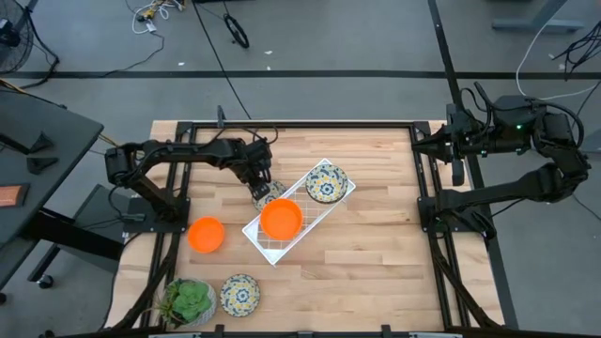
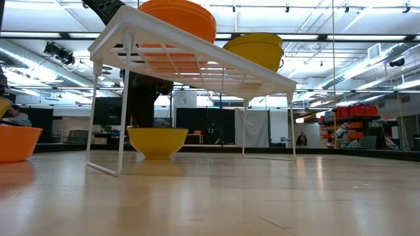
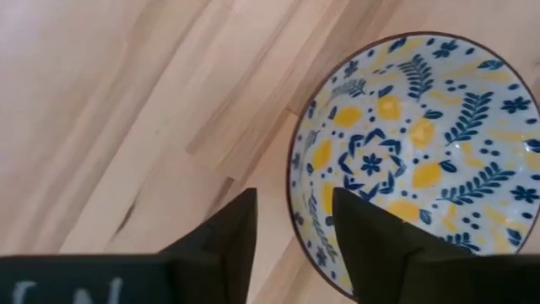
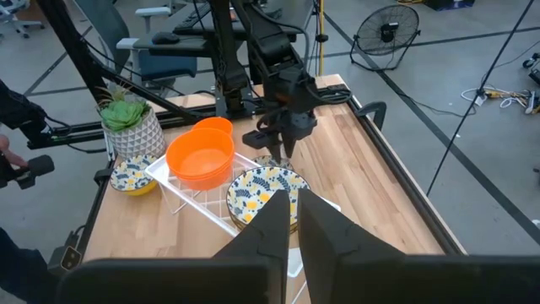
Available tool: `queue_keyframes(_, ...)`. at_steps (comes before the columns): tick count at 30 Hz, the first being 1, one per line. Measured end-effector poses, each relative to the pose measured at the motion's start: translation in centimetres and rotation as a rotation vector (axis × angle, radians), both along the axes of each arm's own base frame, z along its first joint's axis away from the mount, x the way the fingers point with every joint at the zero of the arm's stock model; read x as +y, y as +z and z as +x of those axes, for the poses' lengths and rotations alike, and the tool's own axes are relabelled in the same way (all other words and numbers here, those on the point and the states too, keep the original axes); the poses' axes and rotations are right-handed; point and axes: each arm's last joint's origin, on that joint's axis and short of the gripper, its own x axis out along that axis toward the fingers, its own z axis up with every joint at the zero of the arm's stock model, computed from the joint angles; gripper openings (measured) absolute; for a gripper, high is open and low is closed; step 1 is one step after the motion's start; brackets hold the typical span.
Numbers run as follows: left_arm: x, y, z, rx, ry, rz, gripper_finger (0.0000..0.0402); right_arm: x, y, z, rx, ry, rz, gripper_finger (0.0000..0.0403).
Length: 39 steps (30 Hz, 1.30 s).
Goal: Pick & Place Mini bowls
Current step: Stack the yellow patterned bowl on top of the yellow patterned bowl on the shelf
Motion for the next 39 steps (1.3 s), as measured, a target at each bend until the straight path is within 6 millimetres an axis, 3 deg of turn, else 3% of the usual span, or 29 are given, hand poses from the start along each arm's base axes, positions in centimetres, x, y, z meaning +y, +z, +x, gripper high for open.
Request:
queue_keyframes(6,0.1,0.0,0.0,0.002,0.021,0.004,0.0180,0.0,0.0,0.0,-0.001,0.000,0.000,0.0032)
queue_keyframes(30,0.2,-1.2,0.4,0.040,0.044,-0.002,0.0178,0.0,0.0,0.0,0.000,0.000,0.000,0.0032)
queue_keyframes(34,0.2,-1.2,0.4,0.039,0.044,-0.002,0.0136,0.0,0.0,0.0,0.000,0.000,0.000,0.0032)
queue_keyframes(39,0.2,-1.2,0.4,0.031,0.040,-0.009,0.0030,0.0,0.0,0.0,0.000,0.000,0.000,0.0032)
